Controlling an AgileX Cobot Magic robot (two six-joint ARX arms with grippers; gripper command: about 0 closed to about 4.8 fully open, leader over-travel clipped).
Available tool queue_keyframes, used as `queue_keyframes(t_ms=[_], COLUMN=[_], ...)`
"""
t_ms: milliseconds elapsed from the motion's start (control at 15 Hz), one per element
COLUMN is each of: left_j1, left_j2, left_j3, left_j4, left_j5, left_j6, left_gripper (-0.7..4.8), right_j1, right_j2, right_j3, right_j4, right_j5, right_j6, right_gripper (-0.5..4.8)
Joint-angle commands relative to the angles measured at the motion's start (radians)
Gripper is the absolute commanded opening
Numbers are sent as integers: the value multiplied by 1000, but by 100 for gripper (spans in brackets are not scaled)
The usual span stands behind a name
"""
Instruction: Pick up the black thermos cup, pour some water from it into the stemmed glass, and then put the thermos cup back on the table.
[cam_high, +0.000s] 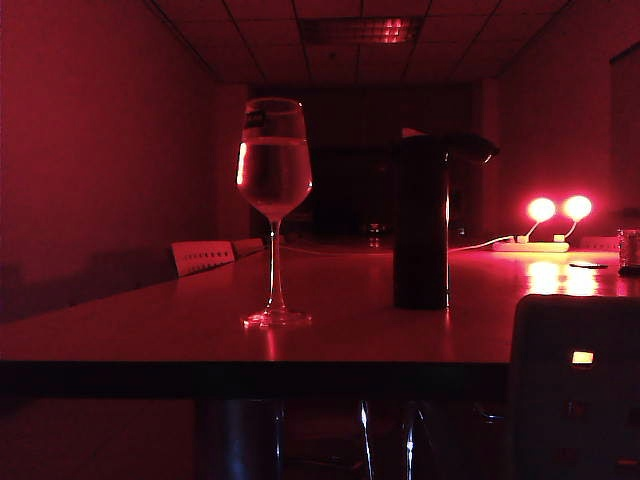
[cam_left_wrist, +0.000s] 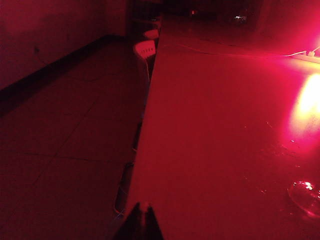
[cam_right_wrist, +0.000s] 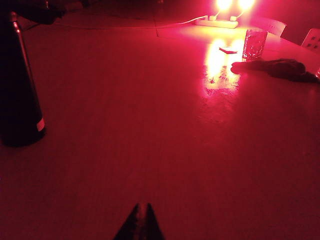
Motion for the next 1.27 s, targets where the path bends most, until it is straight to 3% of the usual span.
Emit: queue_keyframes(t_ms=[67,334,401,467,534,601,668,735,801,1002,1269], left_j1=[0,0,0,0,0,0,0,0,0,0,0], left_j2=[1,1,1,1,1,1,1,1,1,4,152], left_j3=[-1,-1,0,1,2,5,20,42,76,224,402], left_j4=[14,14,15,20,38,61,72,66,66,67,114], left_j5=[-4,-8,-7,-8,-8,-7,13,52,127,197,254], left_j6=[1,0,-2,-30,-64,-100,-141,-159,-162,-225,-229], left_gripper=[-6,-6,-3,70,260,429,479,479,479,479,479], right_j1=[0,0,0,0,0,0,0,0,0,0,0], right_j2=[0,0,0,0,0,0,0,0,0,26,255], right_j3=[-3,-3,-1,8,32,60,101,145,195,361,582], right_j4=[17,15,16,17,16,14,3,-23,-54,-64,-71], right_j5=[2,1,1,1,0,-9,-31,-57,-67,-89,-117], right_j6=[-1,-1,-1,0,0,0,0,-1,-2,-75,-93], right_gripper=[-1,0,88,309,401,401,413,462,479,479,479])
